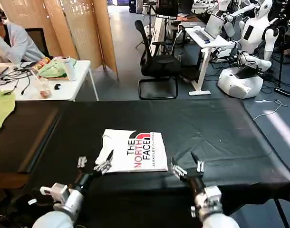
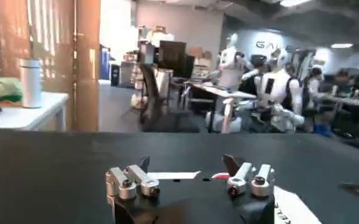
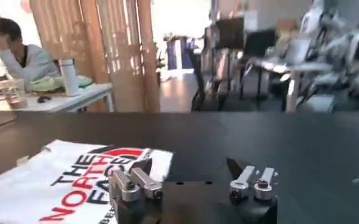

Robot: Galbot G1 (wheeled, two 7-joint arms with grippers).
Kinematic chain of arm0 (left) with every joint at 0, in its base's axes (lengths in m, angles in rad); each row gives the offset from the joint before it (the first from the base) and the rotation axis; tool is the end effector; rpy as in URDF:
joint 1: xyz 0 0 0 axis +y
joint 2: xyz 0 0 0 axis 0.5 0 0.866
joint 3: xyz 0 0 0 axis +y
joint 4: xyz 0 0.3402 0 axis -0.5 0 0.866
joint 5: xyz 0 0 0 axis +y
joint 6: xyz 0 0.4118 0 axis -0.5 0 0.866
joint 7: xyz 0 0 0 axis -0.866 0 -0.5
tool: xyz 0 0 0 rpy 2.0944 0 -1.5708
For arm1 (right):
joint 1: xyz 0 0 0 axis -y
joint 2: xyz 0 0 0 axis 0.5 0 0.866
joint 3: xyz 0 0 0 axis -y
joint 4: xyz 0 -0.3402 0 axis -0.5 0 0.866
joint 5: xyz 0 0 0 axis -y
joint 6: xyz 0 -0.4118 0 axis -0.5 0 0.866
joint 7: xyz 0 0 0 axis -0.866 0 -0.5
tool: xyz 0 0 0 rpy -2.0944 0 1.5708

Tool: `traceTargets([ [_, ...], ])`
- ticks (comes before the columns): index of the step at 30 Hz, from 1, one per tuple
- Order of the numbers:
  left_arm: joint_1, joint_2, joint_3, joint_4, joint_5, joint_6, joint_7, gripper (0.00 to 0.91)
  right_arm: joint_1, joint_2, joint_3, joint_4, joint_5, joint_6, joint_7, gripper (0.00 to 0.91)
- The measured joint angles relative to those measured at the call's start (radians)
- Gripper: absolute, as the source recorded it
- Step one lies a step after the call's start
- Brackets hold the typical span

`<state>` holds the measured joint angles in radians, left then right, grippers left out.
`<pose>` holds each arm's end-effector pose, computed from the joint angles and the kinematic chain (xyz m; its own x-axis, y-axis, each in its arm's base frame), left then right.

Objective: Fold and organize the clothes.

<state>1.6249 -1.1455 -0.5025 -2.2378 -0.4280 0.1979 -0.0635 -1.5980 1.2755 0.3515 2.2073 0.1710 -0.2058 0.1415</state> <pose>0.2269 0.0290 -0.2442 -0.9611 0.2221 0.1643 0.2121 0.9742 -0.0767 0.2216 0.0265 -0.2626 -0.9714 -0.1662 0.1697 -0.1701 0.9854 -0.0085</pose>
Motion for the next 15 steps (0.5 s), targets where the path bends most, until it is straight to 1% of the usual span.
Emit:
traceTargets([
  [3, 0.059, -0.007, -0.006, -0.025, 0.026, -0.032, -0.012, 0.878, -0.087, -0.002, 0.016, 0.041, -0.037, 0.062, 0.004, 0.878],
  [7, 0.143, -0.018, -0.014, -0.038, 0.073, -0.085, -0.031, 0.878, -0.190, -0.002, 0.032, 0.085, -0.063, 0.113, 0.025, 0.878],
  [11, 0.223, -0.026, -0.024, -0.041, 0.100, -0.126, -0.047, 0.878, -0.283, 0.006, 0.047, 0.120, -0.076, 0.147, 0.050, 0.878],
  [15, 0.302, -0.029, -0.047, -0.041, 0.100, -0.165, -0.047, 0.878, -0.354, 0.008, 0.056, 0.147, -0.079, 0.152, 0.065, 0.878],
])
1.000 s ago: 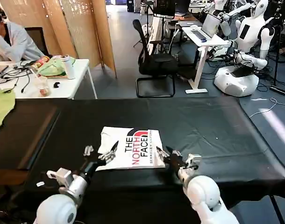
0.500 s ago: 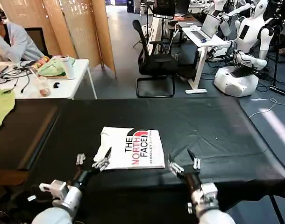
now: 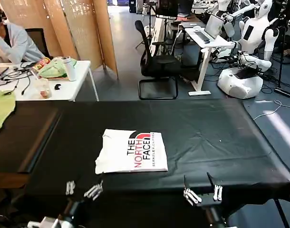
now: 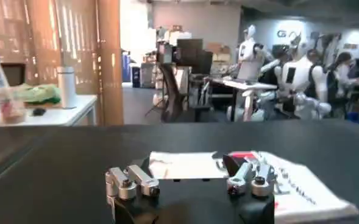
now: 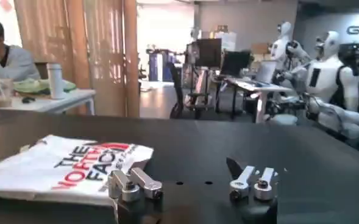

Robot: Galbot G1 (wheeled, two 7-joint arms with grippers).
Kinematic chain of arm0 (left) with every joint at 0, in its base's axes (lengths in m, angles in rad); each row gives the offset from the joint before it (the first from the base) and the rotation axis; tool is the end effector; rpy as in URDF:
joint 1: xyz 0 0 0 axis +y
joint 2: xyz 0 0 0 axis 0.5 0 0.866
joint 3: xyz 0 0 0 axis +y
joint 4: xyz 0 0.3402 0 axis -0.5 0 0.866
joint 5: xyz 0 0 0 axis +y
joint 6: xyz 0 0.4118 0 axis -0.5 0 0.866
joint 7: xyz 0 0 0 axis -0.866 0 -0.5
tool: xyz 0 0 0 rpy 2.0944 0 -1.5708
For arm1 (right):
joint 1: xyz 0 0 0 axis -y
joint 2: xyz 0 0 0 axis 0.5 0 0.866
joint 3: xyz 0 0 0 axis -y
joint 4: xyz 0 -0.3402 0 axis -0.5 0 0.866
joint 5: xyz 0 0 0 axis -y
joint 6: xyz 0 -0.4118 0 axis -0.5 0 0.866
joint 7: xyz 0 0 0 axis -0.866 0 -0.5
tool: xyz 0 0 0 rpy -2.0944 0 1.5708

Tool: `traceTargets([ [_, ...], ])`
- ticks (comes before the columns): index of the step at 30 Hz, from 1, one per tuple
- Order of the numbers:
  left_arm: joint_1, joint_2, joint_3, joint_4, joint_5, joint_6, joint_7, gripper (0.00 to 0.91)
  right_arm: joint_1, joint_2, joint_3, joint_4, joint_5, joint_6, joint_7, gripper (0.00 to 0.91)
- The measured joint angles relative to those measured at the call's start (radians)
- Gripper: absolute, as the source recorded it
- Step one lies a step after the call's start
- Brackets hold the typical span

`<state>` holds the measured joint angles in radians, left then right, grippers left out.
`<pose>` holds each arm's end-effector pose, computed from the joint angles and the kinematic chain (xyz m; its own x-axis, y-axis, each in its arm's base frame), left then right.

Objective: Fold and organize the clothes.

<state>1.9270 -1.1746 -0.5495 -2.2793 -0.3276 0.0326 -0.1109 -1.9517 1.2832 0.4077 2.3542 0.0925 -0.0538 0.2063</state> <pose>0.1503 0.0354 -0.2814 -0.9644 0.1239 0.2337 0.1212 0.9923 -0.0262 0.1342 0.0183 -0.2631 -0.9771 -0.0740 0.1997 -0.0823 0.9960 -0.0335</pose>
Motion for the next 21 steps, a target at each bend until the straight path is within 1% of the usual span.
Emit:
traceTargets([
  [3, 0.051, 0.001, -0.022, -0.004, -0.005, -0.008, -0.004, 0.878, -0.035, 0.001, -0.004, 0.016, -0.006, -0.005, 0.017, 0.878],
  [7, 0.106, 0.004, -0.050, -0.013, -0.019, 0.002, -0.019, 0.878, -0.071, 0.008, -0.006, 0.030, -0.003, -0.007, 0.038, 0.878],
  [9, 0.123, 0.004, -0.054, -0.015, -0.020, 0.011, -0.026, 0.878, -0.081, 0.010, -0.007, 0.036, -0.002, -0.023, 0.047, 0.878],
  [11, 0.128, 0.003, -0.056, -0.018, -0.025, 0.021, -0.031, 0.878, -0.087, 0.011, -0.007, 0.039, -0.002, -0.032, 0.047, 0.878],
  [21, 0.129, 0.005, -0.081, -0.033, -0.039, 0.034, -0.027, 0.878, -0.094, 0.011, -0.007, 0.041, -0.001, -0.033, 0.045, 0.878],
])
